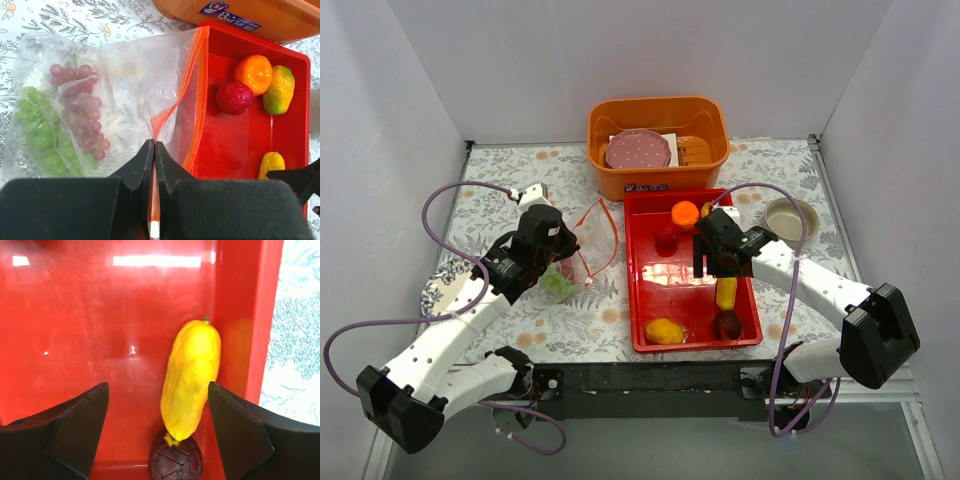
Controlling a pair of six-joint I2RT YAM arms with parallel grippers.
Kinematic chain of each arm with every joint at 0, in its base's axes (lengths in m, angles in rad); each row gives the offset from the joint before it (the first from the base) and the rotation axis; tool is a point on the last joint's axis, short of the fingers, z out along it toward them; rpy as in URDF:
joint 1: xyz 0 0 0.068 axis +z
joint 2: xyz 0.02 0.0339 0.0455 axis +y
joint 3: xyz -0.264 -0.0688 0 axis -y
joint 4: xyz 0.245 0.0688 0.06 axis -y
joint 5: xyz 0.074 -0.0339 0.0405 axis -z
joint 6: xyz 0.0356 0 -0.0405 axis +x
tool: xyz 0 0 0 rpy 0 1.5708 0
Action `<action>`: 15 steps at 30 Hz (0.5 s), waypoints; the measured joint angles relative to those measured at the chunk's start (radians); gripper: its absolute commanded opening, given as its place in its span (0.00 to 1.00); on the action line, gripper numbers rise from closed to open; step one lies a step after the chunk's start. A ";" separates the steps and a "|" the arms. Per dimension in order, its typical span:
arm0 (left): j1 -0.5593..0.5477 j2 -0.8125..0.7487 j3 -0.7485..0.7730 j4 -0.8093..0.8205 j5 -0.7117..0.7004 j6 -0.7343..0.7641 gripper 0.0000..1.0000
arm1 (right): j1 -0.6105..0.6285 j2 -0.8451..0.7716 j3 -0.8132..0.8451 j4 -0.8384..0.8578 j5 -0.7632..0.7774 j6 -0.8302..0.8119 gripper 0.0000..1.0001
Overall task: Place the food in the zip-top bag and seal the zipper
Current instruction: Place the fake fruit in the zipper food storage bag, then pick up the fake fruit from the bin.
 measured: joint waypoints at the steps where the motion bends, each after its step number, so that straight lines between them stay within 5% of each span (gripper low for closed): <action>1: 0.000 0.001 0.000 0.000 0.001 0.001 0.00 | -0.003 -0.006 -0.012 0.002 0.002 0.002 0.86; 8: 0.000 0.016 0.000 0.001 0.011 0.002 0.00 | -0.036 -0.031 -0.108 0.018 -0.029 0.001 0.78; 15: 0.000 0.024 0.000 0.003 0.016 0.005 0.00 | -0.053 -0.030 -0.152 0.063 -0.080 -0.009 0.50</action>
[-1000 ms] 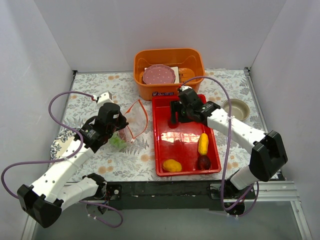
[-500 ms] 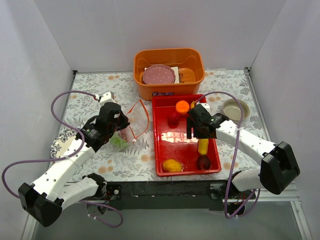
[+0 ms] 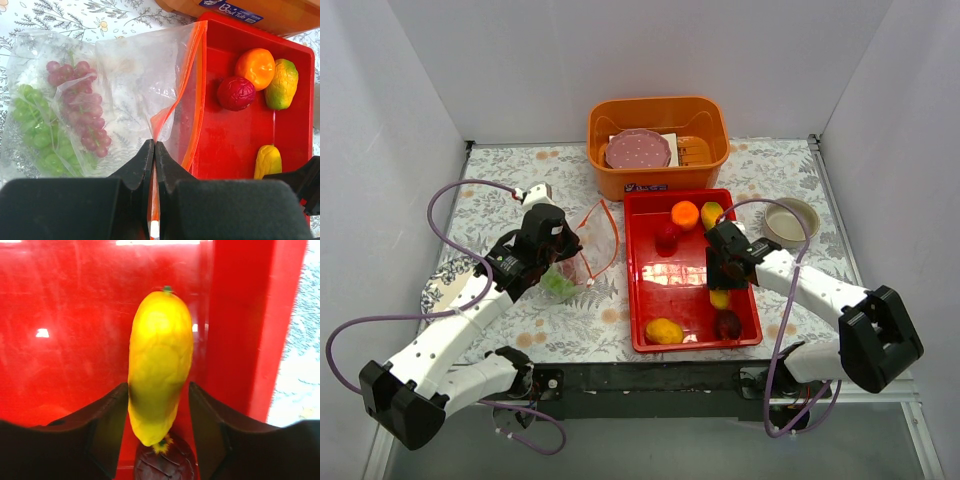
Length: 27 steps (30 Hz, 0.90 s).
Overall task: Place the food in the zip-top bag and seal the zipper
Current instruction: Pick up the fake fruit from the bin.
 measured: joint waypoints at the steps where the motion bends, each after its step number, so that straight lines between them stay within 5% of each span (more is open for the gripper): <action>1: 0.000 0.000 0.000 0.002 0.001 0.000 0.00 | -0.001 0.000 -0.004 0.014 -0.011 -0.002 0.50; 8: 0.000 0.002 0.000 0.011 0.002 0.003 0.00 | -0.002 0.071 0.036 0.103 -0.100 -0.044 0.41; 18: 0.000 0.004 0.000 0.010 0.002 0.004 0.00 | -0.002 0.219 0.222 0.143 -0.159 -0.146 0.68; 27: 0.000 0.004 0.000 0.010 0.002 0.003 0.00 | -0.002 0.192 0.160 0.178 -0.162 -0.166 0.68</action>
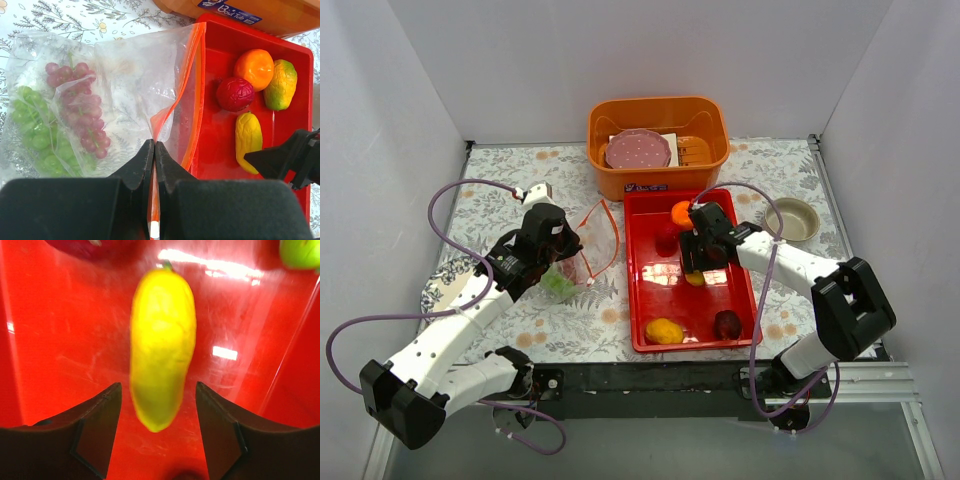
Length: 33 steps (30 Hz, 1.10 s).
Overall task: Place the food in the zip-top bag and seal the zipper
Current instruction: Pick up the fake fruit from the bin.
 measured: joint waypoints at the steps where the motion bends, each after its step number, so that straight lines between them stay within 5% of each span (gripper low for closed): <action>1: 0.000 0.000 0.000 0.000 0.000 0.000 0.00 | 0.000 0.000 -0.011 0.003 0.000 -0.001 0.67; 11: 0.000 0.000 0.000 -0.001 0.004 -0.004 0.00 | 0.000 0.010 -0.043 0.039 -0.003 -0.027 0.55; 23: 0.000 0.000 0.000 -0.001 0.018 -0.008 0.00 | 0.000 -0.008 -0.096 0.129 -0.051 -0.029 0.21; 33: 0.000 0.009 0.000 0.000 0.028 -0.011 0.00 | 0.000 -0.114 -0.135 0.142 -0.119 0.026 0.20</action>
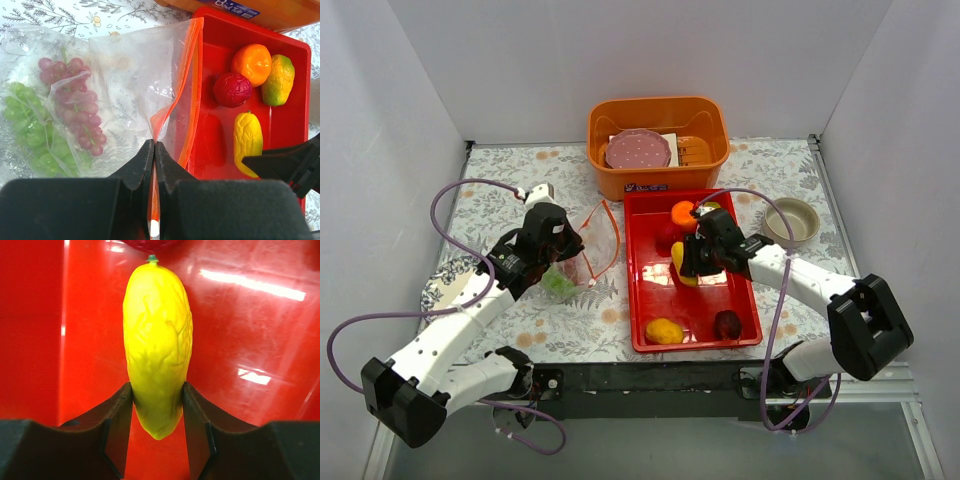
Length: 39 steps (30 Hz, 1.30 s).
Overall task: Place the food in the zip-top bag and seal the zipper
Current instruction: Pick up the fake fruit from the bin, then place the fake fruit in the zipper food storage bag.
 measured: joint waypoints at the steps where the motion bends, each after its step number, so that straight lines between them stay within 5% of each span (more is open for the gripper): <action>1: 0.000 0.002 0.000 0.000 0.002 0.000 0.00 | 0.000 -0.005 0.000 0.000 -0.012 0.005 0.21; 16: 0.000 0.023 0.000 0.008 0.007 0.001 0.00 | 0.042 -0.022 0.252 -0.026 -0.222 -0.020 0.23; 39: 0.000 0.043 0.000 0.030 0.029 0.003 0.00 | 0.207 0.298 0.438 0.137 -0.427 0.086 0.25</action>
